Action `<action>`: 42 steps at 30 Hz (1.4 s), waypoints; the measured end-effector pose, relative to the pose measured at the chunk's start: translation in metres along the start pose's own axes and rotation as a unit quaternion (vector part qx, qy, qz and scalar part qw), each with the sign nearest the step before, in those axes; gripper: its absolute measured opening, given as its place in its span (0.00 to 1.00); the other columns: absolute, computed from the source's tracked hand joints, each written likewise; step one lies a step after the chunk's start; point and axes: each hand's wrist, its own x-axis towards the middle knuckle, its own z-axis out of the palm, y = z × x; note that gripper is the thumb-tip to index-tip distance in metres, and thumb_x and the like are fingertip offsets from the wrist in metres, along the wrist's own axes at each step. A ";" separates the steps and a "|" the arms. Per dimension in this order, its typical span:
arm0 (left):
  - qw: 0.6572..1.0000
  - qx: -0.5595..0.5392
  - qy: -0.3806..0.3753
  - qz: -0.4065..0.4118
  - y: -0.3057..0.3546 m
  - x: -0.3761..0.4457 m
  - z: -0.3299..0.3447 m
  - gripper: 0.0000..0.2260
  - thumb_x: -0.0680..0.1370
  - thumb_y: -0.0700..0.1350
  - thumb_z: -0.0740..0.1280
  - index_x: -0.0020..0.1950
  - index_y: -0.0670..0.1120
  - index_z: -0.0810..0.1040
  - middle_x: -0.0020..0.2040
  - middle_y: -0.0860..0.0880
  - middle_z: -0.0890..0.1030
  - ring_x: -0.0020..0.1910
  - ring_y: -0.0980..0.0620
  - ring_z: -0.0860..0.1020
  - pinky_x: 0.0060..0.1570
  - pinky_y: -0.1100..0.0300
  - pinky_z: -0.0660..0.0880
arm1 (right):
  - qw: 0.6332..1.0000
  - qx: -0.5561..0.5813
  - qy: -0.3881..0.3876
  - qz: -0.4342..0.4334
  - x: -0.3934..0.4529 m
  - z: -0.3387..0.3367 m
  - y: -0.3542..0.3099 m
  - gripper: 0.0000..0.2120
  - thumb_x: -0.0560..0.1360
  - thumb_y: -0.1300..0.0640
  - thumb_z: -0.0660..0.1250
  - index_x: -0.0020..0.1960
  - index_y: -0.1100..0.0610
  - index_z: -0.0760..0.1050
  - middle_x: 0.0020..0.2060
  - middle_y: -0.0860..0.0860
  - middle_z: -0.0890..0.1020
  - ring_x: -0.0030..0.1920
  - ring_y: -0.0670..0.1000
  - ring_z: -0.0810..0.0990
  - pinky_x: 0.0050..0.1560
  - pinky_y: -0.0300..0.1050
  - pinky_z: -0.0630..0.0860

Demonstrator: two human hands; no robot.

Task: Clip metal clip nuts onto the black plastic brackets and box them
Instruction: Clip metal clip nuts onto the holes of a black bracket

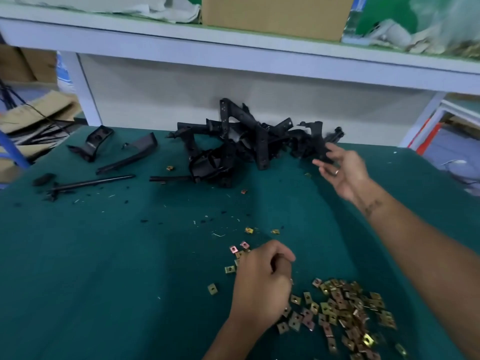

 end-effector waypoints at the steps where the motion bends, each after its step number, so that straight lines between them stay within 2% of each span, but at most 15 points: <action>1: 1.000 0.002 0.003 0.003 0.000 0.000 0.000 0.13 0.83 0.39 0.60 0.46 0.53 0.80 0.24 0.56 0.73 0.21 0.57 0.65 0.24 0.65 0.60 | 1.000 0.008 -0.010 -0.007 -0.020 -0.003 0.000 0.22 0.80 0.66 0.58 0.70 0.54 0.77 0.69 0.52 0.77 0.54 0.54 0.87 0.50 0.42 0.79; 6: 0.998 -0.058 0.034 0.018 0.005 -0.003 -0.003 0.13 0.83 0.37 0.62 0.46 0.50 0.81 0.25 0.55 0.72 0.22 0.57 0.64 0.25 0.61 0.63 | 0.995 0.023 -0.075 -0.062 -0.141 -0.025 0.017 0.18 0.79 0.64 0.62 0.67 0.54 0.79 0.67 0.43 0.80 0.58 0.59 0.85 0.50 0.45 0.78; 10: 0.983 -0.136 0.120 0.019 0.012 -0.007 -0.010 0.09 0.84 0.46 0.65 0.46 0.50 0.82 0.34 0.49 0.79 0.30 0.50 0.75 0.28 0.53 0.72 | 0.982 -0.014 -0.169 -0.078 -0.231 -0.039 0.045 0.23 0.73 0.57 0.69 0.68 0.53 0.80 0.72 0.45 0.76 0.55 0.61 0.86 0.46 0.43 0.81; 13: 0.972 -0.208 0.097 0.040 0.019 -0.015 -0.015 0.13 0.81 0.52 0.65 0.57 0.46 0.83 0.50 0.47 0.86 0.48 0.48 0.84 0.40 0.56 0.80 | 0.969 -0.029 -0.231 -0.076 -0.279 -0.036 0.066 0.26 0.71 0.53 0.72 0.69 0.53 0.80 0.75 0.40 0.72 0.54 0.63 0.86 0.46 0.44 0.80; 16: 0.961 -0.266 0.055 0.055 0.025 -0.022 -0.019 0.21 0.79 0.55 0.68 0.65 0.41 0.78 0.61 0.45 0.84 0.59 0.44 0.83 0.51 0.56 0.80 | 0.955 -0.019 -0.287 -0.074 -0.315 -0.024 0.082 0.28 0.73 0.57 0.70 0.74 0.56 0.74 0.76 0.38 0.70 0.52 0.63 0.86 0.45 0.46 0.77; 19: 0.933 -0.356 0.038 0.041 0.034 -0.027 -0.022 0.21 0.80 0.52 0.68 0.67 0.40 0.75 0.59 0.41 0.84 0.56 0.40 0.83 0.51 0.51 0.81 | 0.941 -0.053 -0.324 -0.085 -0.337 -0.013 0.093 0.32 0.75 0.61 0.68 0.79 0.56 0.67 0.79 0.37 0.63 0.51 0.61 0.86 0.44 0.46 0.75; 21: 0.931 -0.358 0.063 0.037 0.038 -0.028 -0.026 0.15 0.82 0.52 0.66 0.62 0.44 0.80 0.48 0.45 0.85 0.42 0.45 0.84 0.40 0.54 0.81 | 0.933 -0.088 -0.343 -0.063 -0.342 -0.012 0.094 0.32 0.74 0.59 0.68 0.78 0.58 0.68 0.79 0.39 0.64 0.50 0.60 0.86 0.44 0.45 0.76; 22: 0.939 -0.331 0.089 0.036 0.040 -0.027 -0.029 0.12 0.83 0.54 0.65 0.58 0.47 0.81 0.42 0.47 0.82 0.34 0.48 0.79 0.33 0.56 0.77 | 0.933 -0.097 -0.340 -0.068 -0.342 -0.015 0.093 0.28 0.75 0.60 0.68 0.75 0.60 0.72 0.77 0.43 0.69 0.48 0.60 0.86 0.44 0.45 0.77; 24: 0.962 -0.224 0.144 0.059 0.040 -0.025 -0.037 0.13 0.83 0.58 0.64 0.51 0.51 0.81 0.33 0.51 0.76 0.25 0.52 0.69 0.27 0.60 0.68 | 0.943 -0.116 -0.283 -0.133 -0.337 -0.027 0.086 0.15 0.76 0.63 0.67 0.61 0.62 0.83 0.63 0.51 0.84 0.43 0.57 0.86 0.43 0.44 0.77; 27: 0.977 -0.067 0.184 0.088 0.036 -0.025 -0.042 0.22 0.78 0.65 0.65 0.45 0.46 0.76 0.30 0.54 0.67 0.28 0.52 0.64 0.30 0.55 0.65 | 0.944 -0.194 -0.067 -0.258 -0.314 -0.062 0.079 0.10 0.76 0.68 0.66 0.46 0.61 0.86 0.43 0.51 0.88 0.40 0.52 0.85 0.43 0.50 0.80; 29: 0.978 0.026 0.180 0.101 0.034 -0.028 -0.039 0.28 0.76 0.69 0.63 0.42 0.42 0.72 0.29 0.50 0.67 0.28 0.53 0.65 0.29 0.51 0.65 | 0.924 -0.251 0.077 -0.278 -0.292 -0.095 0.077 0.11 0.77 0.70 0.67 0.46 0.57 0.86 0.42 0.49 0.87 0.44 0.49 0.85 0.50 0.52 0.81; 31: 0.967 0.157 0.160 0.124 0.036 -0.032 -0.033 0.29 0.73 0.75 0.60 0.40 0.47 0.68 0.29 0.50 0.70 0.27 0.54 0.67 0.27 0.52 0.64 | 0.915 -0.311 0.149 -0.211 -0.270 -0.128 0.076 0.10 0.77 0.65 0.70 0.49 0.51 0.84 0.46 0.46 0.86 0.48 0.46 0.84 0.57 0.51 0.80; 34: 0.931 0.291 0.119 0.187 0.041 -0.041 -0.019 0.28 0.76 0.76 0.49 0.45 0.52 0.67 0.27 0.57 0.69 0.25 0.59 0.69 0.26 0.61 0.59 | 0.892 -0.421 0.103 -0.133 -0.244 -0.158 0.071 0.09 0.77 0.59 0.72 0.54 0.47 0.84 0.49 0.43 0.84 0.50 0.40 0.80 0.62 0.48 0.77; 37: 0.904 0.341 0.110 0.234 0.042 -0.047 -0.003 0.20 0.83 0.68 0.48 0.44 0.54 0.65 0.26 0.59 0.64 0.24 0.64 0.64 0.27 0.65 0.55 | 0.869 -0.473 0.016 -0.145 -0.231 -0.157 0.067 0.12 0.75 0.58 0.75 0.57 0.48 0.85 0.47 0.41 0.80 0.44 0.36 0.77 0.50 0.31 0.72; 42: 0.888 0.386 0.076 0.240 0.026 -0.053 0.012 0.26 0.80 0.68 0.53 0.39 0.49 0.74 0.28 0.58 0.68 0.25 0.52 0.69 0.29 0.66 0.55 | 0.860 -0.483 -0.055 -0.155 -0.228 -0.155 0.063 0.13 0.74 0.59 0.77 0.55 0.45 0.84 0.44 0.43 0.78 0.37 0.37 0.73 0.38 0.30 0.67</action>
